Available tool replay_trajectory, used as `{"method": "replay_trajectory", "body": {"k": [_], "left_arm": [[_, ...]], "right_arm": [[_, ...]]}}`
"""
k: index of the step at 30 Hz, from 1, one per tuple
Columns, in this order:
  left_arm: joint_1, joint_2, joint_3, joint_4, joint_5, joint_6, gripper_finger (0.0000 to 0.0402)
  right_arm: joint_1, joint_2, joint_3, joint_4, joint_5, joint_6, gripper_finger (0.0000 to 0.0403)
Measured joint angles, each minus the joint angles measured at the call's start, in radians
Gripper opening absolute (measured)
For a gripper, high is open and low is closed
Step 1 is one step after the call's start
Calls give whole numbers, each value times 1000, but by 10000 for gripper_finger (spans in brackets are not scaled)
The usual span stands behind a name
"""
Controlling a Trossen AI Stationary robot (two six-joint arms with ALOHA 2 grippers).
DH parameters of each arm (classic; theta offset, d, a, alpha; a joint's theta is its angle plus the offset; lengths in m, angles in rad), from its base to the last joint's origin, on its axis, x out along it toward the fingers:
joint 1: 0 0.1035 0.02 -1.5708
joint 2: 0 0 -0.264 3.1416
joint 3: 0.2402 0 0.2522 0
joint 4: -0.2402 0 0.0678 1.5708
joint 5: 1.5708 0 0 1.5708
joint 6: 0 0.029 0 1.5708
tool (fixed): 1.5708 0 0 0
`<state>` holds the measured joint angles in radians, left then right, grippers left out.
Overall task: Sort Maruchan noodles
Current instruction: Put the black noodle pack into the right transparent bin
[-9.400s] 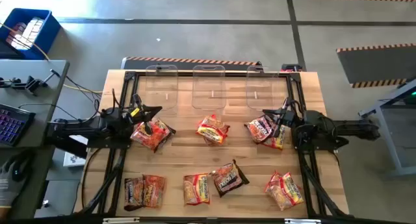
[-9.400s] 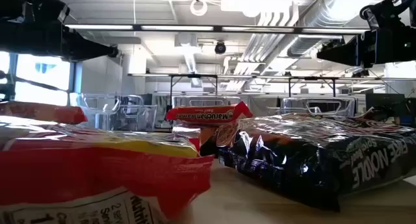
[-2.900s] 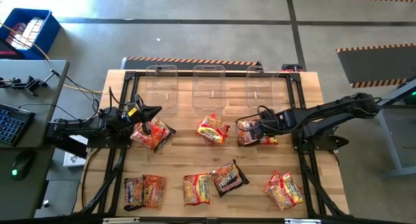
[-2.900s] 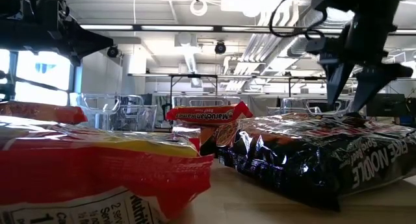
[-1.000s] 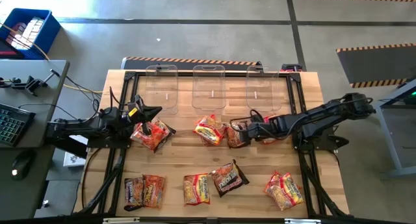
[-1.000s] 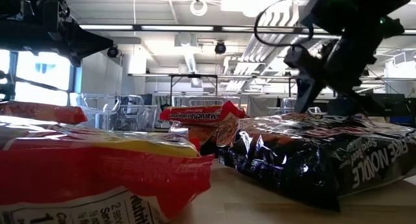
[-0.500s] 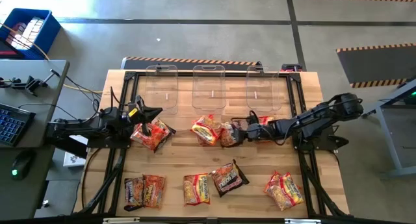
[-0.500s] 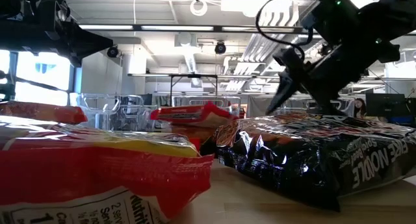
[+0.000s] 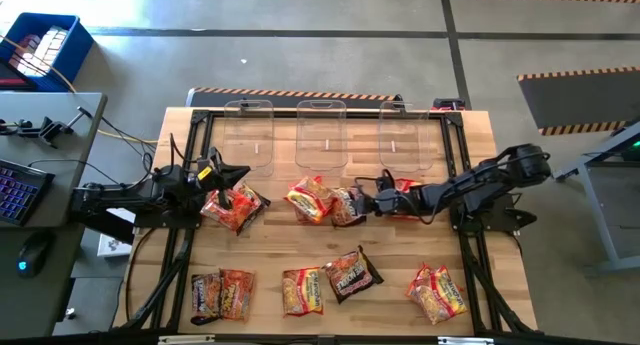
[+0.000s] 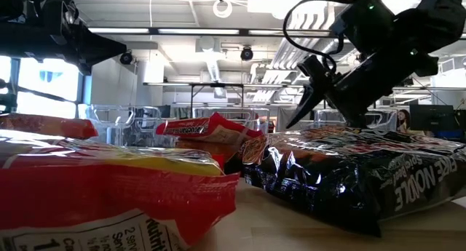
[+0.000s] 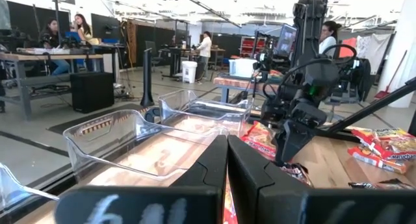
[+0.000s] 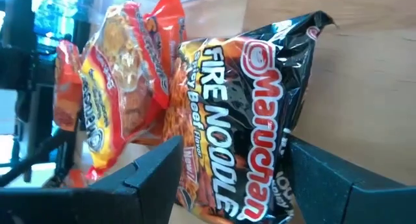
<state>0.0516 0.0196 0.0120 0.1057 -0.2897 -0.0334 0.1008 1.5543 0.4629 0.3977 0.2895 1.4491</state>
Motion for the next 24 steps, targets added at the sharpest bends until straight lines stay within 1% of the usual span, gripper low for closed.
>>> {"method": "replay_trajectory", "body": {"k": [4,8,11,14,17,20,21,22,24], "left_arm": [[0,0,0,0,0,0,3],[0,0,0,-4,0,0,3],[0,0,0,-4,0,0,3],[0,0,0,-4,0,0,3],[0,0,0,-4,0,0,3],[0,0,0,-4,0,0,3],[0,0,0,-4,0,0,3],[0,0,0,-4,0,0,3],[0,0,0,-4,0,0,3]], "right_arm": [[-5,30,0,35,-3,14,250],[-5,34,13,59,-16,-16,248],[-5,39,47,15,-34,-64,230],[-5,39,75,-58,-47,-88,182],[-5,39,85,-98,-57,-103,113],[-5,39,85,-103,-66,-131,37],[-5,39,85,-103,-73,-146,19],[-5,39,85,-103,-80,-158,10],[-5,39,85,-104,-101,-174,12]]}}
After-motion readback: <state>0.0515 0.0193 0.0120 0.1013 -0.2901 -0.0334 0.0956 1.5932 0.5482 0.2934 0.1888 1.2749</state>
